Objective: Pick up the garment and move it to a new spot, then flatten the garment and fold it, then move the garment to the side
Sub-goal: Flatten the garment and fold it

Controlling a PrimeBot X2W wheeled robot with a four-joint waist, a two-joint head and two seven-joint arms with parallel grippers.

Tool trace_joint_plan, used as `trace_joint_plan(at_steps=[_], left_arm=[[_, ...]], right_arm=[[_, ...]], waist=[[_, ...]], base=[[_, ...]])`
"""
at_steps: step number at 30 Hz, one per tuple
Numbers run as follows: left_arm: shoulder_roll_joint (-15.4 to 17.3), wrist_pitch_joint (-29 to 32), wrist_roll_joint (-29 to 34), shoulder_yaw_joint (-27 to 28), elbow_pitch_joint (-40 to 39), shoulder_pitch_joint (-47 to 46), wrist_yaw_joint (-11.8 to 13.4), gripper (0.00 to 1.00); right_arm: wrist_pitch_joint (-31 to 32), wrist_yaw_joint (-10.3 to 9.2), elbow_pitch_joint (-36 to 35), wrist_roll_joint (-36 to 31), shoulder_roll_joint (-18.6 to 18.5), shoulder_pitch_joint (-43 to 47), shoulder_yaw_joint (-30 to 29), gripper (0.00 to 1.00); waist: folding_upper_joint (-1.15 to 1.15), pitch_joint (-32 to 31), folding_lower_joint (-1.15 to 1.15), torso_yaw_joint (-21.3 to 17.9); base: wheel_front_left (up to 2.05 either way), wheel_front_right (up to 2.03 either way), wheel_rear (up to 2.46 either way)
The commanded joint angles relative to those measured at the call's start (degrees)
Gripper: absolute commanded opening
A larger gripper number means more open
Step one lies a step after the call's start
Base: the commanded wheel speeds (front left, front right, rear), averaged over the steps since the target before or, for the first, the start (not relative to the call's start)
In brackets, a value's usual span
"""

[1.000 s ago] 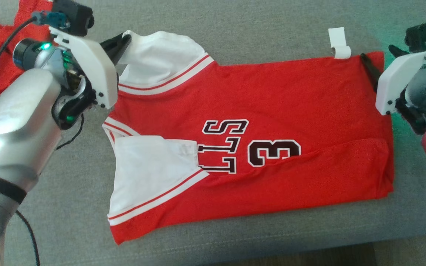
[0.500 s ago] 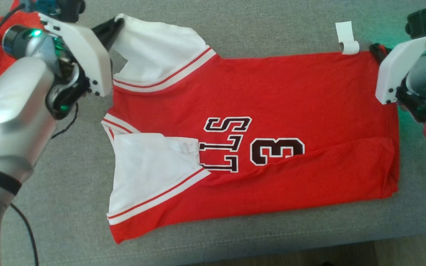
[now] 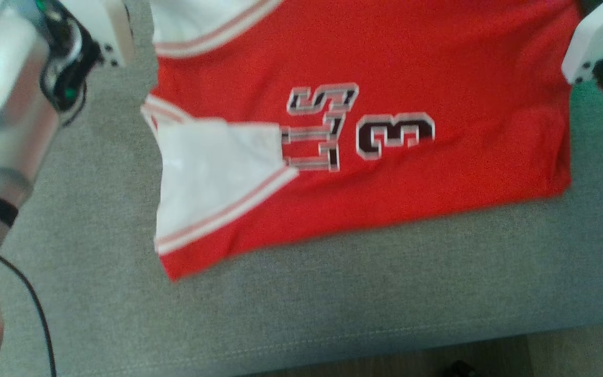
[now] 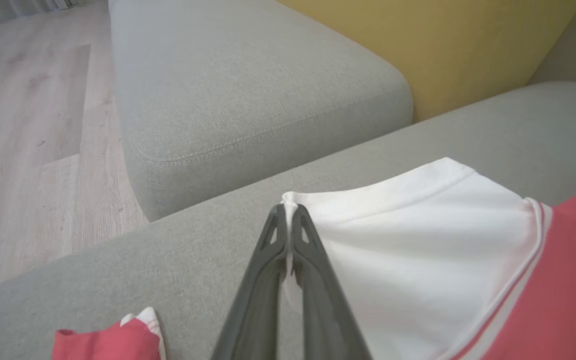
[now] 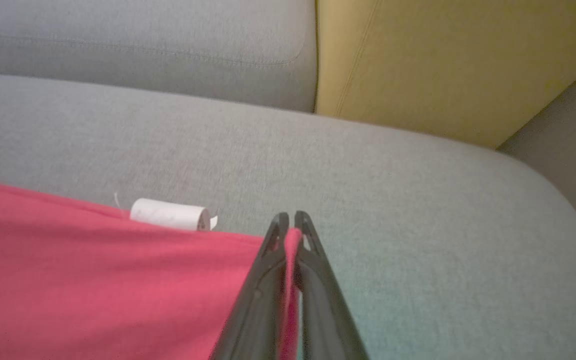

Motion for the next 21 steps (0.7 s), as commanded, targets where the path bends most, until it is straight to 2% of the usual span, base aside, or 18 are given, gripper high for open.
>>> trace_joint_plan(at_steps=[1,5,11,21], left_arm=[[2.07,-1.11,0.18,2.94,0.40,-4.84,0.72,0.00],[0.62,-3.20,0.89,2.99,3.74,-7.43,0.83,0.00],[-1.31,-6.40,1.41,2.14,7.75,-7.65,-0.43,0.00],[-0.66,-8.54,1.73,-1.33,7.68,-1.67,-2.58,0.00]], right_arm=[[-2.03,-0.05,0.07,-0.96,0.04,-2.11,-0.76,0.00],[-6.57,-0.05,3.42,-2.87,2.01,-4.87,-2.43,0.00],[-10.38,-0.05,6.57,-4.25,4.26,-4.80,-2.10,0.00],[-11.95,-0.05,6.47,-1.81,3.13,1.01,0.86,0.00]], waist=[[0.00,0.46,-0.01,-0.13],[0.00,1.07,-0.01,-0.17],[0.00,0.43,-0.01,-0.26],[0.00,-4.85,-0.01,0.52]], base=[[0.00,0.00,0.00],[0.00,0.00,0.00],[0.00,0.00,0.00],[0.00,0.00,0.00]])
